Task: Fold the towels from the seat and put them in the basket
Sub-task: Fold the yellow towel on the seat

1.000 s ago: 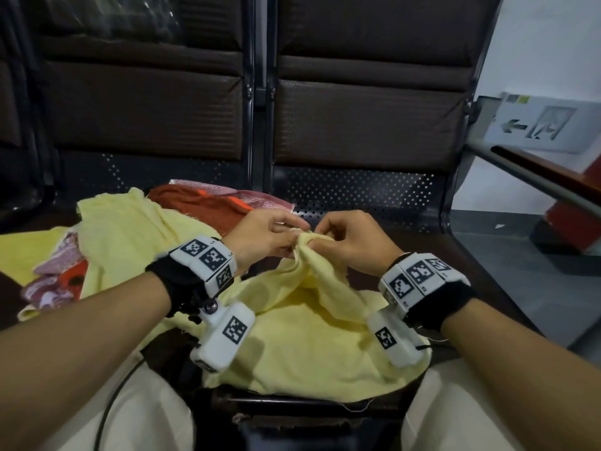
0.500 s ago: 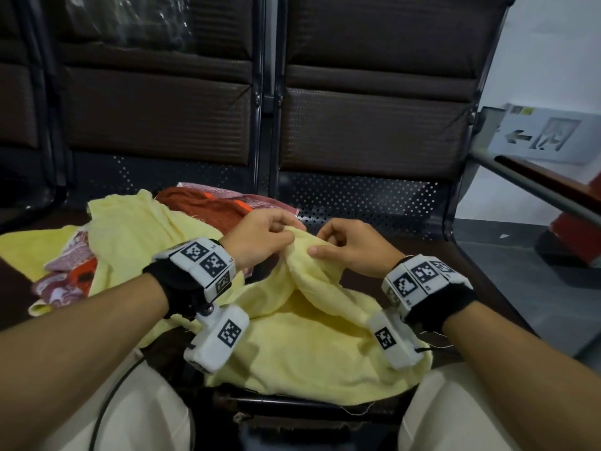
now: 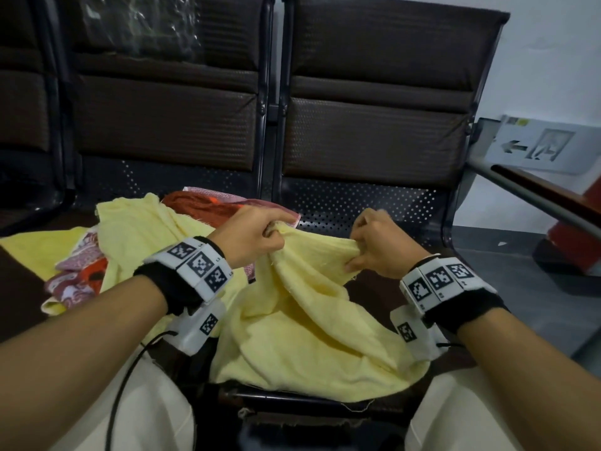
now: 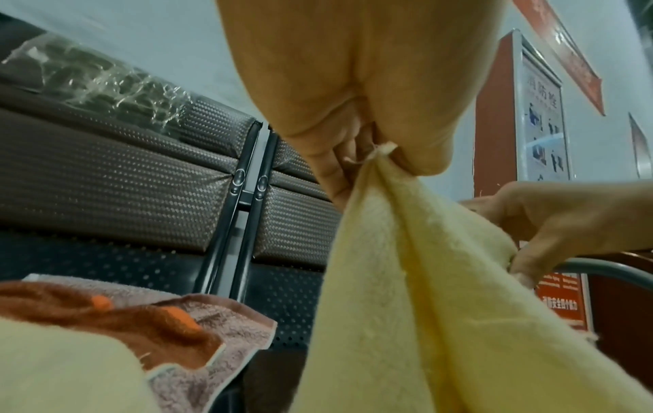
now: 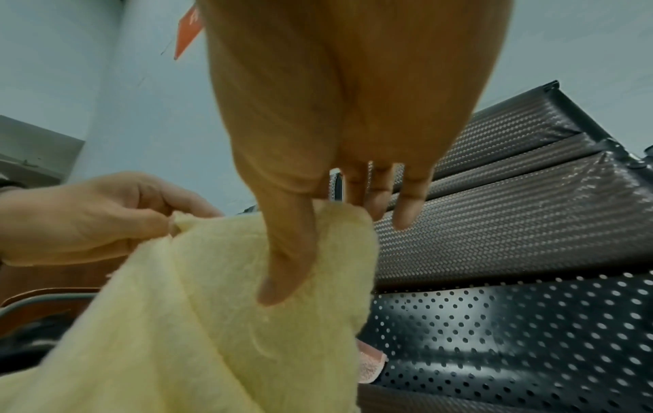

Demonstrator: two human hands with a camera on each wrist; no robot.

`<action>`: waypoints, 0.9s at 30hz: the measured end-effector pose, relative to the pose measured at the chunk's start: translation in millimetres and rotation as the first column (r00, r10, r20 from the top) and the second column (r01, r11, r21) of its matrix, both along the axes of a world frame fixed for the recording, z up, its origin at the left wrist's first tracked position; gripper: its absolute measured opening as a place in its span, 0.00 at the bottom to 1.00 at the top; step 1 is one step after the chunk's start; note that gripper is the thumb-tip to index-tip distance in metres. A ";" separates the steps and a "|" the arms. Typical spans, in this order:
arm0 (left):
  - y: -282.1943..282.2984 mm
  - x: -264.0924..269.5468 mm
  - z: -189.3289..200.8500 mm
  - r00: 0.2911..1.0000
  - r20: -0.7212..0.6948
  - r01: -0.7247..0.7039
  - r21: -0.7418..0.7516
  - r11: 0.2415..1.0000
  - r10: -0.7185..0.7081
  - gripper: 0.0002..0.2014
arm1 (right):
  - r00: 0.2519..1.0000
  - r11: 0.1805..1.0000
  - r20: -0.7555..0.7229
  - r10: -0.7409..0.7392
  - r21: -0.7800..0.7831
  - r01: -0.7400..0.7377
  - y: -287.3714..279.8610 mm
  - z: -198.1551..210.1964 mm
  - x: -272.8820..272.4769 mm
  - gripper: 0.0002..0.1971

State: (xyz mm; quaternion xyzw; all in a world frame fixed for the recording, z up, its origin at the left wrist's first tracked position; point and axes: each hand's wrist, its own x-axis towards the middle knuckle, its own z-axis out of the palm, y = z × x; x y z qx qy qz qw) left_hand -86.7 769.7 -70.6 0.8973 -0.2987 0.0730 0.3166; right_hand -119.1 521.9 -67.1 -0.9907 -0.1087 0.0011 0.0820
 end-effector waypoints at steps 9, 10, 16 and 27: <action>-7.5 -19.0 33.9 0.987 0.126 -0.082 -0.153 0.985 0.101 0.10 | 0.992 0.997 0.122 -0.024 0.078 0.015 2.0 48.2 -26.5 0.07; -6.9 -22.1 42.5 0.984 0.140 -0.084 -0.164 0.983 0.107 0.10 | 0.992 1.000 0.129 -0.011 0.029 0.008 3.8 60.8 -27.9 0.08; 2.7 -45.5 105.8 0.935 0.331 -0.035 -0.266 0.963 0.125 0.11 | 0.975 0.991 0.221 0.022 -0.133 0.008 16.6 150.2 -50.8 0.11; 12.1 -41.5 152.8 0.983 0.159 -0.079 -0.078 0.994 0.091 0.08 | 0.996 0.993 0.086 -0.012 0.114 0.002 7.4 199.8 -62.2 0.11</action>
